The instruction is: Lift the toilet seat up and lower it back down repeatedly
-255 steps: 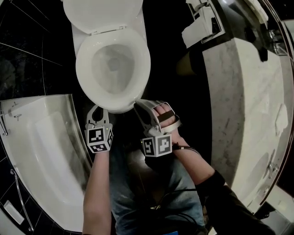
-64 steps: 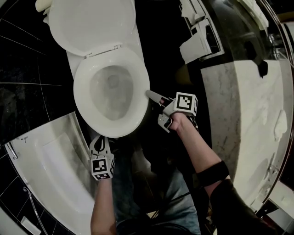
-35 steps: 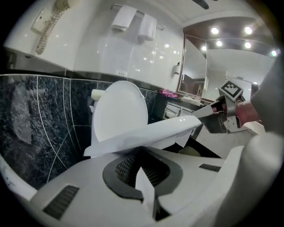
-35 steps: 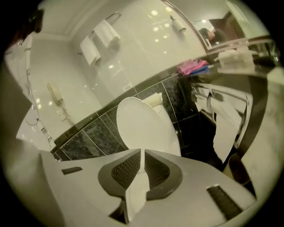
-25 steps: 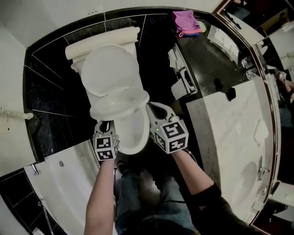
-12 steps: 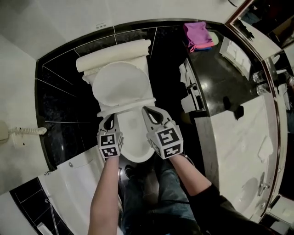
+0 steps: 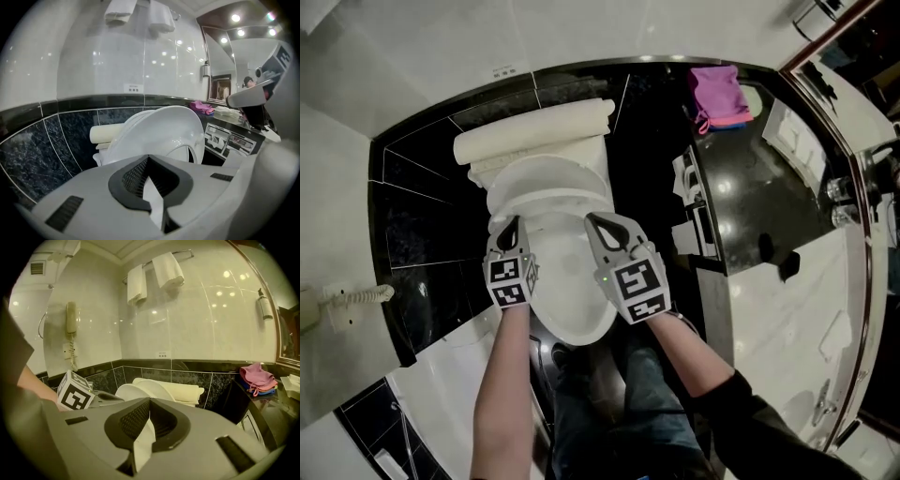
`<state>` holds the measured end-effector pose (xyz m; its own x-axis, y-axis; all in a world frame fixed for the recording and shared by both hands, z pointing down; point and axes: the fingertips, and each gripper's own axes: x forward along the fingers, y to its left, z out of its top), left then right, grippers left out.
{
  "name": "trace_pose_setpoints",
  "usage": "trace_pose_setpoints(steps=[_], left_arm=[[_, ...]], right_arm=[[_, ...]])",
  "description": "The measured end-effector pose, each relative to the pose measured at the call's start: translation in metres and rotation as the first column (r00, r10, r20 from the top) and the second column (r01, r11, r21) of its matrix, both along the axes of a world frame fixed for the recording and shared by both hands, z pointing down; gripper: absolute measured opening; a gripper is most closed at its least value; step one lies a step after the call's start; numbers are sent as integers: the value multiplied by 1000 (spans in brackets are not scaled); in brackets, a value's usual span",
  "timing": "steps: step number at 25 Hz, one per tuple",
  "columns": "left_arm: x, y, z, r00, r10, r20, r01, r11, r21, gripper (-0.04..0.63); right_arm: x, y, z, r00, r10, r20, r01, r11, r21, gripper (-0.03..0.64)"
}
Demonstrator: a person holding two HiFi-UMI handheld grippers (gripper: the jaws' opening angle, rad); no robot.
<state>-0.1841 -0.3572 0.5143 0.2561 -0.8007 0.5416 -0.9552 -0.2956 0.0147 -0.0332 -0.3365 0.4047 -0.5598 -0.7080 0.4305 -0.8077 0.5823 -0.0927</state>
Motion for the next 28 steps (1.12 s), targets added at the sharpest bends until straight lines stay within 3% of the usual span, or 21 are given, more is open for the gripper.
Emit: trace_pose_setpoints(steps=[7,18,28], left_arm=[[-10,-39,5,999,-34,12,34,999,-9,-15],[-10,-36,2,999,-47,19,47,999,-9,-15],[-5,26,-80,1000,18,-21,-17,998,64,-15]], right_arm=[[12,-25,11,1000,-11,-3,10,1000,-20,17],[16,-25,12,1000,-18,-2,18,999,-30,17],[-5,23,-33,1000,-10,-21,10,1000,-5,17]])
